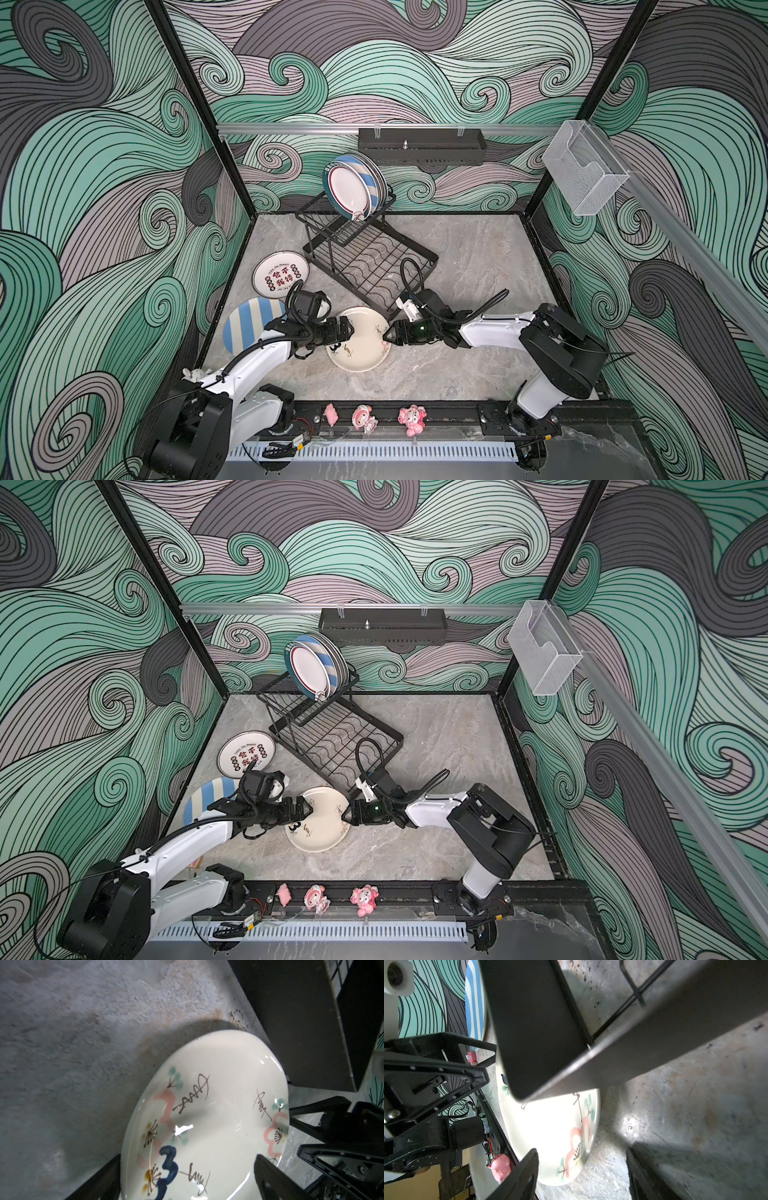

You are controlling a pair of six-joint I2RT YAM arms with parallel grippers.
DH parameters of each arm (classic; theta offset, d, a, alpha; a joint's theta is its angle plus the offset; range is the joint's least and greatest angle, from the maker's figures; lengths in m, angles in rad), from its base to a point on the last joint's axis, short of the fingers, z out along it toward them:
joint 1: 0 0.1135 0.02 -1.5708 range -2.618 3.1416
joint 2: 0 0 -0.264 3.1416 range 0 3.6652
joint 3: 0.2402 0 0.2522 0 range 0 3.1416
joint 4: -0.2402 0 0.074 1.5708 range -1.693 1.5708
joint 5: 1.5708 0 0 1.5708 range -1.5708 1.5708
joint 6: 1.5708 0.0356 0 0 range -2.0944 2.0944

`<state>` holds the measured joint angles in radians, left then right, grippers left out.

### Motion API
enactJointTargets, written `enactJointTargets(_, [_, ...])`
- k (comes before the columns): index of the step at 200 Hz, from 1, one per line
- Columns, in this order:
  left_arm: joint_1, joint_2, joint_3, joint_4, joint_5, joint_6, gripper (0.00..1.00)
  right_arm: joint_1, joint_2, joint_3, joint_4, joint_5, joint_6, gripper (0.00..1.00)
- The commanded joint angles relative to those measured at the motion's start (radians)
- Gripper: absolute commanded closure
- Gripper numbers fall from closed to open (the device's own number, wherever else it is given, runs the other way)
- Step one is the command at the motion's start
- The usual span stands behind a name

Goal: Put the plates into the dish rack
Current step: 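Bring the right gripper down to the plum-blossom plate's rim beside the left gripper, then grip the plum-blossom plate's rim with the right gripper and tilt it upright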

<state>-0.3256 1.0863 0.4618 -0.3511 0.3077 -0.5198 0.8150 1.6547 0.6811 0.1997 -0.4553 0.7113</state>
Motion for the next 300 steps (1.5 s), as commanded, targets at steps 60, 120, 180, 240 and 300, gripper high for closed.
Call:
enactJointTargets(60, [-0.019, -0.048, -0.010, -0.031, 0.044, -0.021, 0.01, 0.004, 0.052, 0.032, -0.016, 0.023, 0.033, 0.53])
enactJointTargets(120, [-0.027, -0.075, -0.033, -0.035, 0.044, -0.039, 0.01, 0.019, 0.074, 0.067, -0.042, 0.000, 0.026, 0.64])
enactJointTargets(180, [-0.028, -0.097, -0.040, -0.042, 0.042, -0.046, 0.01, 0.032, 0.121, 0.111, -0.100, -0.011, 0.022, 0.68])
enactJointTargets(240, [-0.029, -0.105, -0.050, -0.045, 0.041, -0.050, 0.01, 0.037, 0.120, 0.118, -0.107, -0.024, 0.016, 0.72])
enactJointTargets(300, [-0.030, -0.103, -0.041, -0.019, 0.075, -0.079, 0.01, 0.047, 0.069, 0.104, -0.082, -0.057, 0.007, 0.87])
